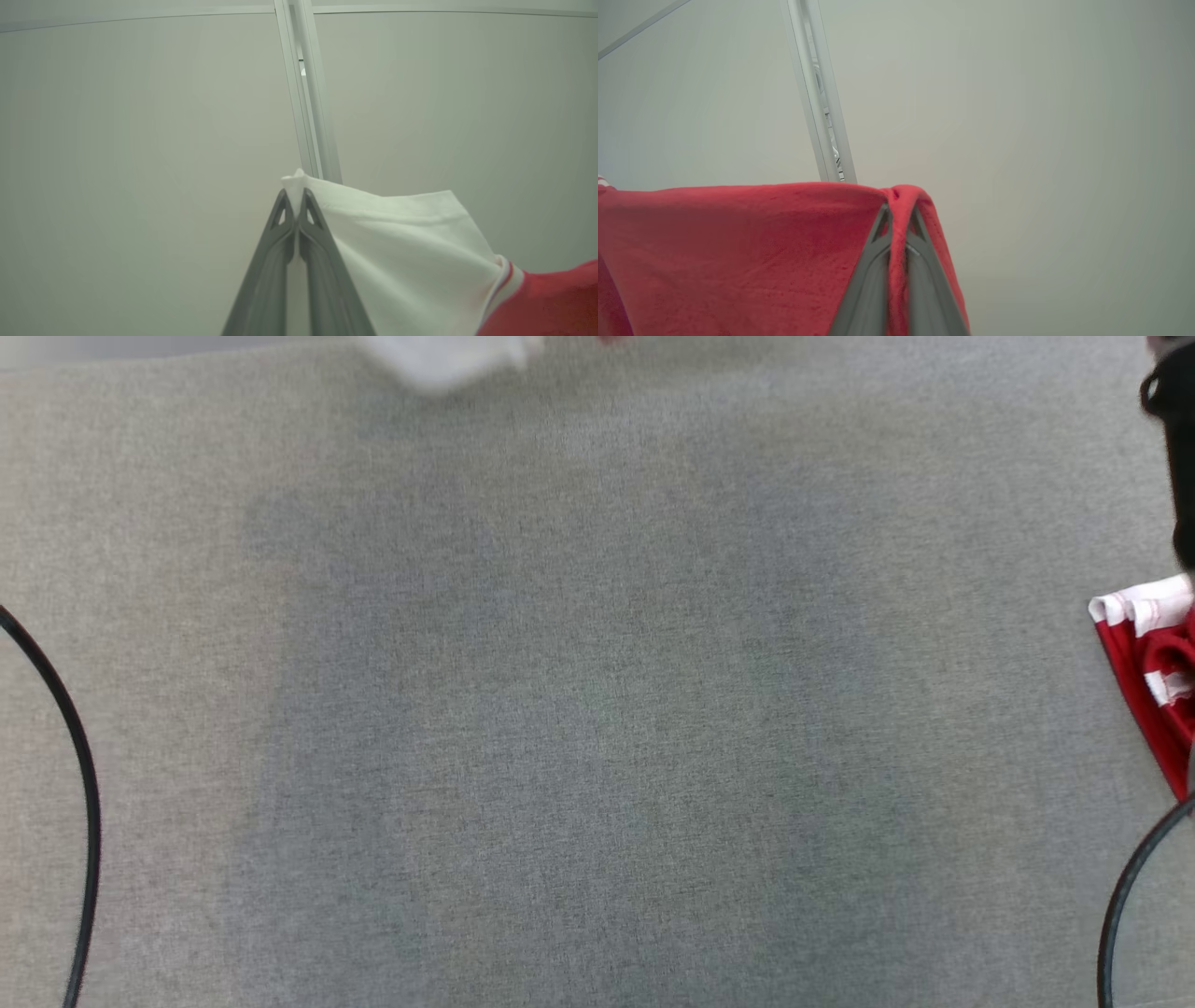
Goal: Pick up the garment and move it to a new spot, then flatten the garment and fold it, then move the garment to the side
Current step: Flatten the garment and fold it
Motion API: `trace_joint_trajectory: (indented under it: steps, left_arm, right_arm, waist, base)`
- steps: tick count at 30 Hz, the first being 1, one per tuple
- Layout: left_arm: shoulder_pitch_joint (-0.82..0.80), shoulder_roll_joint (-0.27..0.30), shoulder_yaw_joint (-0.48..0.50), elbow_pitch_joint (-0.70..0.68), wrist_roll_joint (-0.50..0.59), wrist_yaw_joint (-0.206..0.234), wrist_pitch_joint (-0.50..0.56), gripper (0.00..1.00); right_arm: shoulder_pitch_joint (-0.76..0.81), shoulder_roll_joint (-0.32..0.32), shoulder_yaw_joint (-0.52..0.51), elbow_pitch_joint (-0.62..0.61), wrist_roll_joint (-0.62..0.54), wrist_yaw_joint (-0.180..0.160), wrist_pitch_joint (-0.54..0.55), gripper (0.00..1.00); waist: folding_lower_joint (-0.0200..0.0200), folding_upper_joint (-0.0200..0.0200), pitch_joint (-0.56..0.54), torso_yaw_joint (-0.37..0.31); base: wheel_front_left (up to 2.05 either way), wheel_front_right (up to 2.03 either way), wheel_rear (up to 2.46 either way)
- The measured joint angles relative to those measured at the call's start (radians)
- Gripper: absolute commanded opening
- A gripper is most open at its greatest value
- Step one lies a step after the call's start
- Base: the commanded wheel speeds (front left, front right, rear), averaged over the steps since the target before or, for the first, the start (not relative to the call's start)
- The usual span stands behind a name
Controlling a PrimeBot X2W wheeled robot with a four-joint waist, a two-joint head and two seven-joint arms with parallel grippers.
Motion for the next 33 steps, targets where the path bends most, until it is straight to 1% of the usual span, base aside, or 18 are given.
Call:
trace_joint_trajectory:
  steps: [2, 4, 8, 10, 13, 15, 18, 21, 25, 26, 29, 31, 33]
  left_arm:
    - [-0.066, -0.008, 0.000, 0.043, 0.006, -0.011, -0.036, 0.00]
    - [-0.105, -0.023, -0.001, 0.080, 0.002, -0.027, -0.055, 0.00]
    - [-0.086, -0.058, -0.021, 0.133, -0.017, -0.053, -0.092, 0.00]
    - [-0.014, -0.074, -0.033, 0.140, -0.031, -0.062, -0.115, 0.00]
    - [0.119, -0.097, -0.034, 0.121, -0.054, -0.069, -0.145, 0.00]
    - [0.212, -0.105, -0.019, 0.080, -0.077, -0.069, -0.157, 0.00]
    - [0.378, -0.108, 0.005, -0.024, -0.094, -0.069, -0.164, 0.00]
    - [0.553, -0.104, 0.040, -0.185, -0.094, -0.046, -0.166, 0.00]
    - [0.819, -0.076, 0.065, -0.407, -0.081, 0.009, -0.167, 0.00]
    - [0.958, -0.048, 0.055, -0.493, -0.062, 0.049, -0.151, 0.00]
    - [1.129, -0.024, 0.050, -0.628, -0.066, 0.100, -0.099, 0.00]
    - [1.239, -0.011, 0.049, -0.702, -0.079, 0.138, -0.046, 0.00]
    - [1.349, 0.004, 0.038, -0.774, -0.098, 0.167, 0.012, 0.00]
  right_arm:
    - [-0.065, 0.004, 0.021, 0.059, -0.007, 0.000, -0.052, 0.00]
    - [-0.110, 0.005, 0.056, 0.103, -0.007, 0.000, -0.079, 0.00]
    - [-0.127, 0.009, 0.119, 0.188, 0.022, 0.000, -0.098, 0.00]
    - [-0.097, 0.007, 0.165, 0.213, 0.044, 0.000, -0.102, 0.00]
    - [-0.010, -0.003, 0.233, 0.226, 0.098, 0.000, -0.105, 0.00]
    - [0.061, -0.012, 0.263, 0.219, 0.149, 0.000, -0.108, 0.00]
    - [0.180, -0.029, 0.319, 0.176, 0.225, 0.000, -0.110, 0.00]
    - [0.299, -0.059, 0.356, 0.113, 0.302, 0.000, -0.114, 0.00]
    - [0.480, -0.101, 0.384, 0.015, 0.392, 0.000, -0.120, 0.00]
    - [0.560, -0.121, 0.398, -0.034, 0.418, 0.000, -0.123, 0.00]
    - [0.660, -0.146, 0.403, -0.096, 0.437, 0.000, -0.124, 0.00]
    - [0.721, -0.164, 0.402, -0.119, 0.433, 0.000, -0.124, 0.00]
    - [0.785, -0.179, 0.384, -0.133, 0.428, 0.000, -0.127, 0.00]
  waist:
    - [0.0000, 0.0000, 0.018, 0.001]
    - [0.0000, 0.0000, 0.040, 0.004]
    - [0.0001, 0.0000, 0.096, 0.019]
    - [0.0000, 0.0000, 0.120, 0.031]
    - [0.0001, 0.0000, 0.144, 0.056]
    - [0.0000, 0.0000, 0.153, 0.072]
    - [0.0000, 0.0000, 0.149, 0.089]
    - [0.0000, 0.0000, 0.131, 0.094]
    - [0.0001, 0.0000, 0.101, 0.097]
    - [0.0001, 0.0000, 0.084, 0.096]
    - [0.0000, 0.0000, 0.058, 0.092]
    - [0.0000, 0.0000, 0.037, 0.090]
    - [0.0000, 0.0000, 0.013, 0.089]
  base:
    - [0.00, 0.00, 0.00]
    - [0.00, 0.00, 0.00]
    - [0.00, 0.00, 0.00]
    - [0.00, 0.00, 0.00]
    - [0.00, 0.00, 0.00]
    - [0.00, 0.00, 0.00]
    - [0.00, 0.00, 0.00]
    - [0.00, 0.00, 0.00]
    - [0.00, 0.00, 0.00]
    - [0.00, 0.00, 0.00]
    - [0.00, 0.00, 0.00]
    - [0.00, 0.00, 0.00]
    - [0.00, 0.00, 0.00]
